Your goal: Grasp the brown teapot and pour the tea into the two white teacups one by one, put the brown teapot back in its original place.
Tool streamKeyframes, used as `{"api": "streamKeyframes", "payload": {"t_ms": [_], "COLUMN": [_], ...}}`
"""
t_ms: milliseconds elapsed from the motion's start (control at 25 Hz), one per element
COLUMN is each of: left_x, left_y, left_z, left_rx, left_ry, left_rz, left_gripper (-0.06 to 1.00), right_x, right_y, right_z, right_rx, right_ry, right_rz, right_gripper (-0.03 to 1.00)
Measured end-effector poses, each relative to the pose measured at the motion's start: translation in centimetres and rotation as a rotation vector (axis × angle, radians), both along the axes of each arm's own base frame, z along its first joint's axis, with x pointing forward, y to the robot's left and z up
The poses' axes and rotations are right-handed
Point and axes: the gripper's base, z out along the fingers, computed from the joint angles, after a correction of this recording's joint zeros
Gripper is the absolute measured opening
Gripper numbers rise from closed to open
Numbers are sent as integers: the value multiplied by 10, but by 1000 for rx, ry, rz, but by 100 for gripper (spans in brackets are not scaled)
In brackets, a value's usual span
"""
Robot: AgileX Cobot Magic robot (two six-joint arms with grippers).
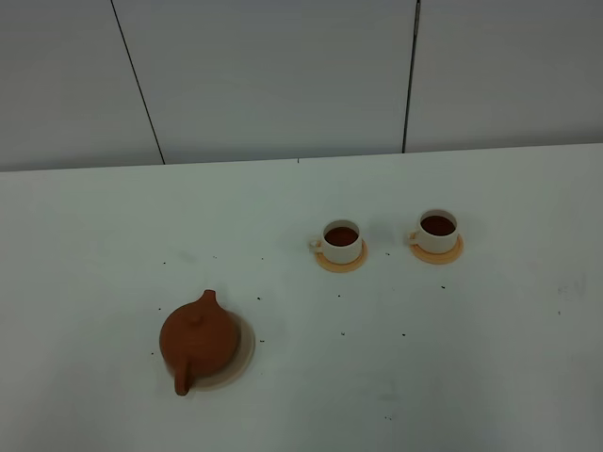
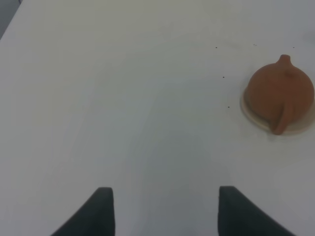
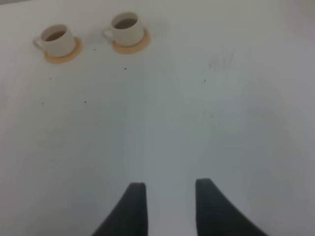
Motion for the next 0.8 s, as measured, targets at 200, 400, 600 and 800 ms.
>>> {"api": "streamKeyframes", "payload": {"t_ms": [200,400,600,800], "left_x": [0,0,0,0], "left_y": [0,0,0,0], "left_z": [0,0,0,0], "left_rx": [0,0,0,0], "left_ry": [0,0,0,0], "left_rz": [0,0,0,0], "left_gripper": [53,53,53,53], "right_x": [0,0,0,0], "right_y": [0,0,0,0], "right_z": [0,0,0,0], "right_rx": [0,0,1,1], "right_ry": [0,0,0,0], "right_rz": [0,0,0,0], "right_gripper": [24,24,24,24]}}
